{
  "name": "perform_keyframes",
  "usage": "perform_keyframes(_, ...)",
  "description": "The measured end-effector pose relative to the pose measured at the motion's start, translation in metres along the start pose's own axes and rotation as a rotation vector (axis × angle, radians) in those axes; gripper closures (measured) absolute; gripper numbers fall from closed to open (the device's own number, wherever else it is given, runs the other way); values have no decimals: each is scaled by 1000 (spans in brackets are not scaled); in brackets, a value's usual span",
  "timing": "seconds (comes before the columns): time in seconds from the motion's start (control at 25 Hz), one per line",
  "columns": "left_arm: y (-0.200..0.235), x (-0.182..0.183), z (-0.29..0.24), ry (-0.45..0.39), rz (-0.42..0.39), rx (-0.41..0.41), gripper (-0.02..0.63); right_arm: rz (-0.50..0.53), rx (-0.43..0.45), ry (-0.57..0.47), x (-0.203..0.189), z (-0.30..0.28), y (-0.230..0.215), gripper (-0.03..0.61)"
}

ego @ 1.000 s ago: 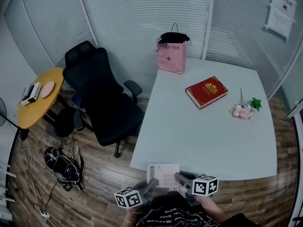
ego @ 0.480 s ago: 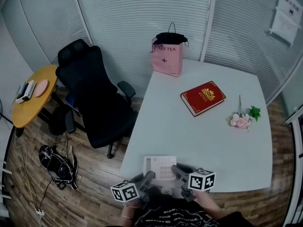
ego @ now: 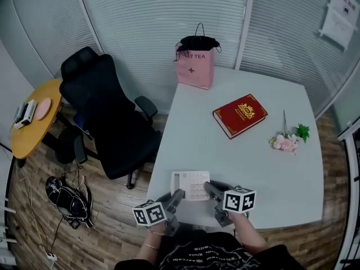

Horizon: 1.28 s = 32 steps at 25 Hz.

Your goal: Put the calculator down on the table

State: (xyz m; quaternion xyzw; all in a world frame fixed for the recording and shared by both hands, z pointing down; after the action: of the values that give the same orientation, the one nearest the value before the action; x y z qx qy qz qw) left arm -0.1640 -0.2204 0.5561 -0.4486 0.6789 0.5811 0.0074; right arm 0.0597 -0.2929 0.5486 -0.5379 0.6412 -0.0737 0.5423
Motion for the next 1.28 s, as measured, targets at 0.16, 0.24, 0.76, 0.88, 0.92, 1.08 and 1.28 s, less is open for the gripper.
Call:
perform_keyframes(0.16,11,16,-15,23,8,11,520,25,-42,16,12,-20,-6,489)
perform_keyframes(0.24,16,22,-21,39,5,23,520,47,-68,40,17,-34,-9,486)
perform_keyframes(0.76,52,76,-81,63,40,44,520,56,-156,57,70,-101,-32,488)
perform_keyframes(0.88,57,85,-96,71,56,46,520,26,-176,35,80,-112,-42,489)
perform_keyframes(0.92,59,87,-101,75,62,51,520,13,-185,26,81,-115,-46,491)
perform_keyframes(1.08,66,91,-119,101,68,72,520,-26,-214,14,83,-125,-61,491)
perform_keyframes(1.28,75,99,-137,109,88,81,520,-48,-235,-7,91,-139,-74,492)
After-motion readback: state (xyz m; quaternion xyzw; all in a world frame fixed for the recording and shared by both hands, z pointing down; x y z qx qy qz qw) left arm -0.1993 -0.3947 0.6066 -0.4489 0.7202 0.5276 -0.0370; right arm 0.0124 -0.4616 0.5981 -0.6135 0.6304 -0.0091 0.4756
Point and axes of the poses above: the fingertips, and each gripper's own axes: z backward along the fingers, y to its left, x out of its top, the point moved 9 cm from there along z, backward along the fingers, and after that the axes turned 5 degrees about -y, right-handed, at the moved point
